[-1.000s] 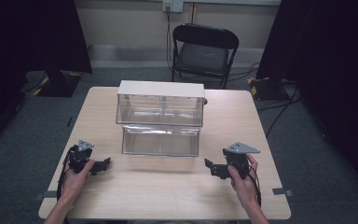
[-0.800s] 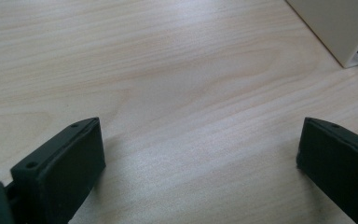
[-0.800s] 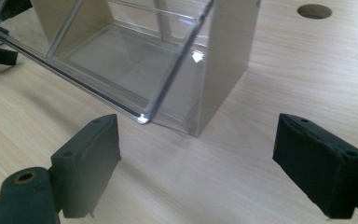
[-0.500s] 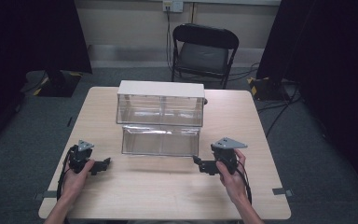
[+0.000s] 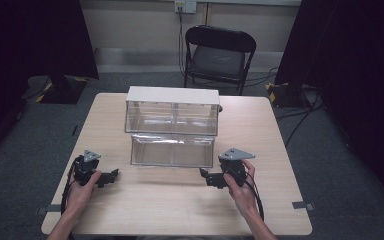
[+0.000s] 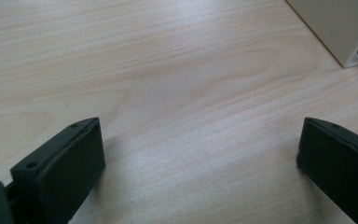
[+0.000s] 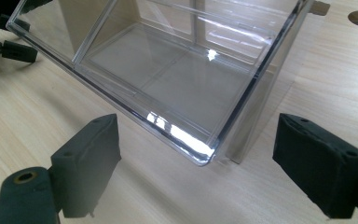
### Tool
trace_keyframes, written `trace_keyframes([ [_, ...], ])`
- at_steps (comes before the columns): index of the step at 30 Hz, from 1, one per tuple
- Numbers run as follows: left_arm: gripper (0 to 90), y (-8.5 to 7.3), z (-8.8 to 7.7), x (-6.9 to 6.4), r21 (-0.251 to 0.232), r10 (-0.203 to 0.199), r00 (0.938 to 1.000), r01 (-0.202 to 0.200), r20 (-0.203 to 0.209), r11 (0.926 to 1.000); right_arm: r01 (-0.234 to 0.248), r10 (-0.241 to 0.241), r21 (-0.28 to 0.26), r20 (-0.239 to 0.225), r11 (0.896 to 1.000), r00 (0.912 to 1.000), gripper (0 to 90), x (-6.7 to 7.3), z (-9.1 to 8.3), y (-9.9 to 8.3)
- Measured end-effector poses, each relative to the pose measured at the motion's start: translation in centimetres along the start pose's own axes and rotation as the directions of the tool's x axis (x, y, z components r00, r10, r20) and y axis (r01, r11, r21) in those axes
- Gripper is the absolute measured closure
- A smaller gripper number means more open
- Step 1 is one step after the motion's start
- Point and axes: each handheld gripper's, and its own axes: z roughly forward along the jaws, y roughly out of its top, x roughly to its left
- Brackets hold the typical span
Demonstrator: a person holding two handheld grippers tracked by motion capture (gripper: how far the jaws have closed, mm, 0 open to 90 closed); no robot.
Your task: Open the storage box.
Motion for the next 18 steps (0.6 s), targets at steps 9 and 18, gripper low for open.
trace_keyframes([
  [9, 0.3, 0.0, 0.0, 0.0, 0.000, 0.000, 1.0000, 0.000, 0.000, 1.0000, -0.005, 0.005, 0.016, -0.008, 1.000, 1.0000, 14.1, 0.2, 0.8, -0.3],
  [18, 0.3, 0.0, 0.0, 0.0, 0.000, 0.000, 1.0000, 0.000, 0.000, 1.0000, 0.007, -0.007, 0.044, 0.009, 0.999, 0.9999, 14.3, 0.5, 2.1, -1.0],
])
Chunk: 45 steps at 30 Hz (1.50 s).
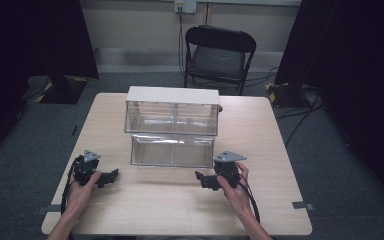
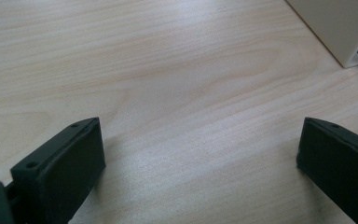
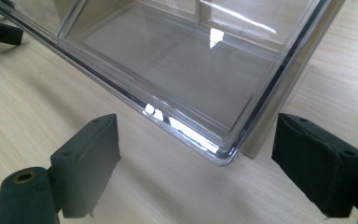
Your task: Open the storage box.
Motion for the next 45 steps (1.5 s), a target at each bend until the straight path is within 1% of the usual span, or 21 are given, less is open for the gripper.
trace_keyframes([
  [8, 0.3, 0.00, 0.00, 0.00, 0.000, 0.000, 1.0000, 0.000, 0.000, 1.0000, 0.000, 0.000, 0.007, -0.002, 1.000, 1.0000, 13.9, 0.20, 0.81, 0.01],
  [13, 0.3, 0.00, 0.00, 0.00, 0.000, 0.000, 1.0000, 0.000, 0.000, 1.0000, -0.018, 0.018, -0.003, 0.006, 1.000, 0.9998, 13.8, 0.13, 0.90, 0.44],
  [22, 0.3, -0.01, 0.00, -0.01, 0.000, -0.001, 1.0000, 0.001, -0.001, 1.0000, -0.010, 0.010, -0.001, 0.027, 1.000, 0.9996, 13.4, 0.34, 1.06, 0.55],
  [25, 0.3, -0.01, -0.01, -0.01, 0.000, -0.001, 1.0000, 0.001, -0.001, 1.0000, -0.012, 0.012, 0.000, 0.030, 1.000, 0.9995, 13.3, 0.41, 1.04, 0.58],
  [28, 0.3, -0.01, 0.00, -0.01, 0.000, -0.001, 1.0000, 0.001, -0.001, 1.0000, -0.021, 0.021, -0.005, 0.020, 1.000, 0.9996, 12.7, 0.40, 0.87, 0.64],
  [33, 0.3, -0.01, 0.00, -0.01, 0.000, -0.001, 1.0000, 0.001, -0.001, 1.0000, -0.023, 0.023, -0.003, 0.026, 1.000, 0.9994, 12.8, 0.52, 0.78, 0.66],
  [34, 0.3, 0.00, -0.01, 0.00, 0.001, 0.000, 1.0000, 0.000, -0.001, 1.0000, -0.018, 0.018, -0.005, 0.024, 1.000, 0.9995, 12.7, 0.48, 0.75, 0.66],
  [45, 0.3, 0.00, -0.01, 0.00, 0.001, 0.000, 1.0000, 0.000, -0.001, 1.0000, -0.020, 0.020, -0.013, 0.018, 1.000, 0.9996, 12.6, 0.54, 0.50, 0.74],
])
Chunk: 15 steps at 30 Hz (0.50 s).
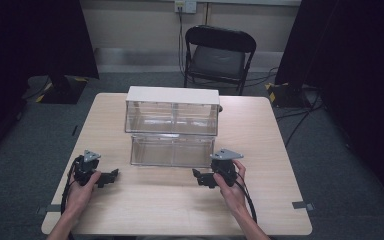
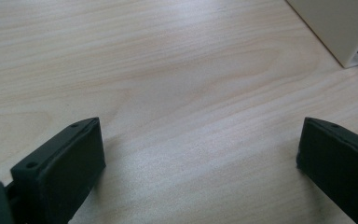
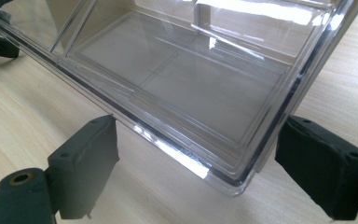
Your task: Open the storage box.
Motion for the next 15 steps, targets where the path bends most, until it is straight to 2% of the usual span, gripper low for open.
trace_keyframes([
  [15, 0.3, 0.00, 0.00, 0.00, 0.000, 0.000, 1.0000, 0.000, 0.000, 1.0000, 0.003, -0.003, -0.007, 0.015, 1.000, 0.9999, 12.9, 0.33, -0.36, 0.15],
])
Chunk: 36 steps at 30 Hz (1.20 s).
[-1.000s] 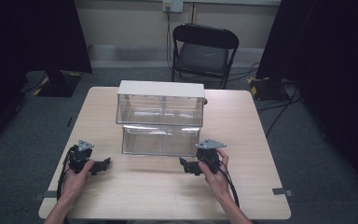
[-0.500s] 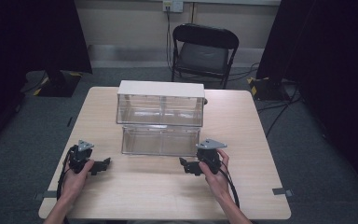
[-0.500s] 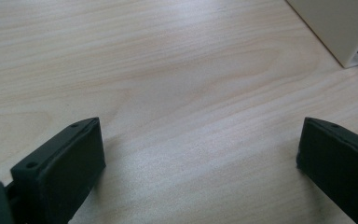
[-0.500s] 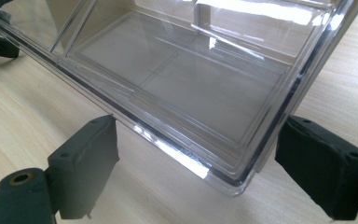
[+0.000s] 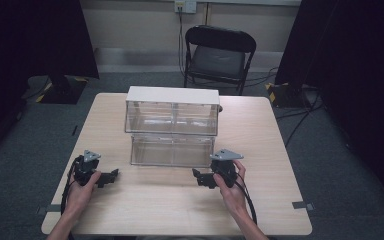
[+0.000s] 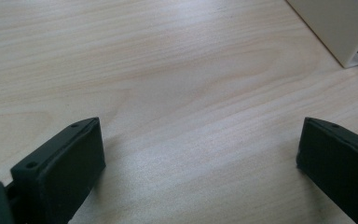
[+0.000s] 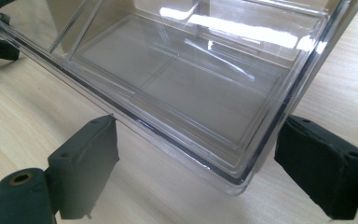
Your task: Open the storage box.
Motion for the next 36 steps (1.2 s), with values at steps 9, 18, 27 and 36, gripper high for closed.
trace_keyframes([
  [9, 0.3, 0.00, 0.00, 0.00, 0.001, 0.001, 1.0000, -0.001, 0.000, 1.0000, -0.001, 0.001, -0.003, -0.001, 1.000, 1.0000, 12.9, 0.01, -0.02, -0.01],
  [18, 0.3, 0.00, 0.01, -0.01, -0.001, -0.001, 1.0000, 0.001, 0.000, 1.0000, 0.003, -0.003, -0.002, -0.004, 1.000, 1.0000, 12.8, 0.01, -0.23, 0.17],
  [27, 0.3, 0.00, 0.01, -0.01, -0.001, -0.001, 1.0000, 0.001, 0.000, 1.0000, 0.005, -0.005, -0.015, -0.007, 1.000, 1.0000, 12.6, 0.10, -0.51, 0.26],
  [36, 0.3, 0.00, 0.01, -0.01, -0.001, -0.002, 1.0000, 0.002, 0.000, 1.0000, 0.001, -0.001, -0.027, -0.001, 1.000, 1.0000, 13.0, 0.14, -0.66, 0.37],
])
